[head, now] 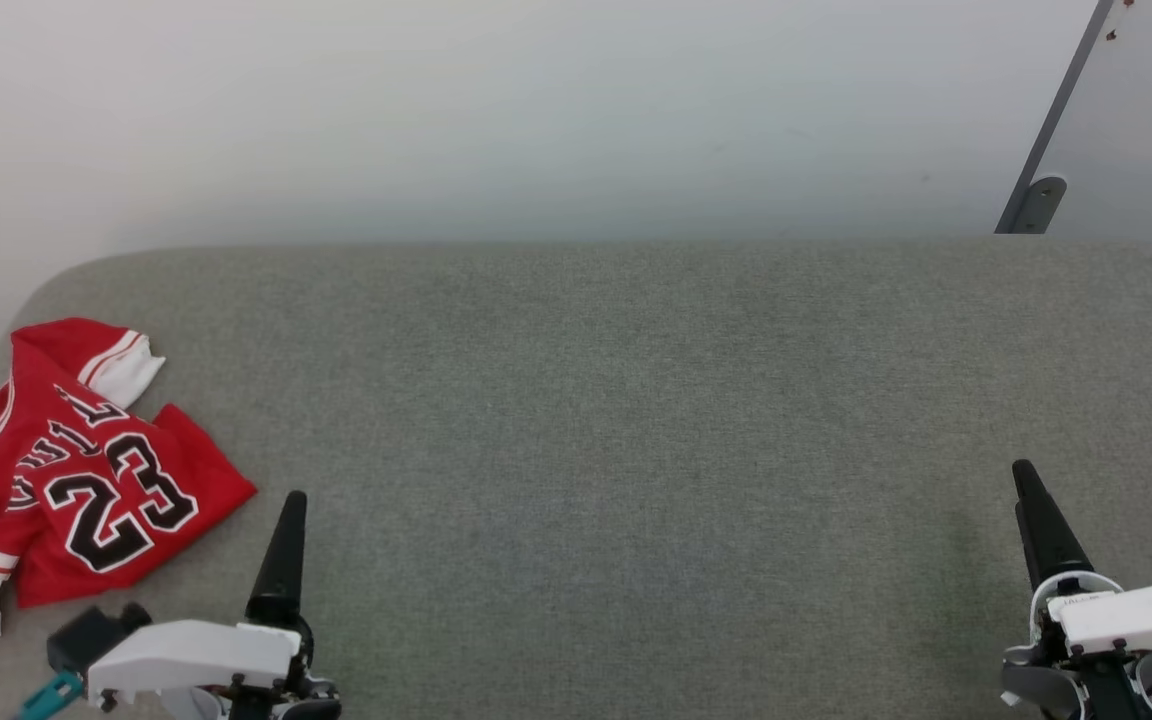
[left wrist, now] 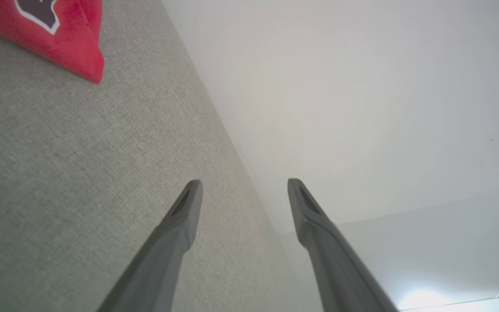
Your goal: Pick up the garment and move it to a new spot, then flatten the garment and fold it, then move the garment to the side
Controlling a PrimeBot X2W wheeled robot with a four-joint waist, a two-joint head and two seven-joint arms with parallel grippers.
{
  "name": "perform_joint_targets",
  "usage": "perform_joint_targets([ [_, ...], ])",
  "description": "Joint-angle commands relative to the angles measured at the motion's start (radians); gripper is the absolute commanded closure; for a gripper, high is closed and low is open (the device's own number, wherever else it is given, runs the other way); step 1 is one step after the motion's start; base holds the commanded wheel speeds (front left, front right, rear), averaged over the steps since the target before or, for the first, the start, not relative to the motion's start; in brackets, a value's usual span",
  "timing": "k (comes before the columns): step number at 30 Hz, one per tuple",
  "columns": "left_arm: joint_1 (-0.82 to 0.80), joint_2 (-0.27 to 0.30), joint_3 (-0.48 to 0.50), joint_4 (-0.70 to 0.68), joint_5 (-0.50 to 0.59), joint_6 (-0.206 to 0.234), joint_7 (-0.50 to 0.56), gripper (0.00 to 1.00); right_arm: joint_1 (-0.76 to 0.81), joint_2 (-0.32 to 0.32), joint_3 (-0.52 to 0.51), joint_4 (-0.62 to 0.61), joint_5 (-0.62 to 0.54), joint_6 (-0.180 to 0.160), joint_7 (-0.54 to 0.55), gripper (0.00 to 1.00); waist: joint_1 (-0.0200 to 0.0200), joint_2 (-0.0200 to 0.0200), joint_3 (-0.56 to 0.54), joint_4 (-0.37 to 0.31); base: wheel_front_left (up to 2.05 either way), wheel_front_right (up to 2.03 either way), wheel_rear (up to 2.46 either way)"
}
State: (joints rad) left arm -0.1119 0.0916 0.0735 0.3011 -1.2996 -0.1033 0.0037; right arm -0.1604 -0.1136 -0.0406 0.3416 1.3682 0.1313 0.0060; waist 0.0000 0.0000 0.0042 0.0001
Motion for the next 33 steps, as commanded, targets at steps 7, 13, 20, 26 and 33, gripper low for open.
perform_joint_targets([
  [7,-0.036,0.015,-0.003,-0.034,0.173,0.011,-0.032,0.00,-0.057,-0.035,0.027,0.000,-0.144,0.000,-0.034,0.00,0.0000,0.0000,0.002,0.003,0.00,0.00,0.00],
  [13,-0.037,0.025,-0.017,-0.050,0.320,0.026,-0.054,0.00,-0.076,-0.046,0.054,0.016,-0.264,0.000,-0.056,0.00,0.0000,0.0000,0.003,0.004,0.00,0.00,0.00],
  [20,-0.046,0.043,-0.036,-0.056,0.467,0.040,-0.078,0.00,-0.104,-0.058,0.074,0.035,-0.385,0.000,-0.080,0.00,0.0000,0.0000,0.004,0.003,0.00,0.00,0.00],
  [26,-0.053,0.058,-0.055,-0.061,0.570,0.052,-0.098,0.00,-0.122,-0.069,0.085,0.043,-0.507,0.000,-0.100,0.00,0.0000,0.0000,0.007,0.002,0.00,0.00,0.00],
  [33,-0.058,0.068,-0.071,-0.058,0.661,0.063,-0.120,0.00,-0.141,-0.071,0.098,0.056,-0.607,0.000,-0.122,0.00,0.0000,0.0000,0.010,0.000,0.00,0.00,0.00],
])
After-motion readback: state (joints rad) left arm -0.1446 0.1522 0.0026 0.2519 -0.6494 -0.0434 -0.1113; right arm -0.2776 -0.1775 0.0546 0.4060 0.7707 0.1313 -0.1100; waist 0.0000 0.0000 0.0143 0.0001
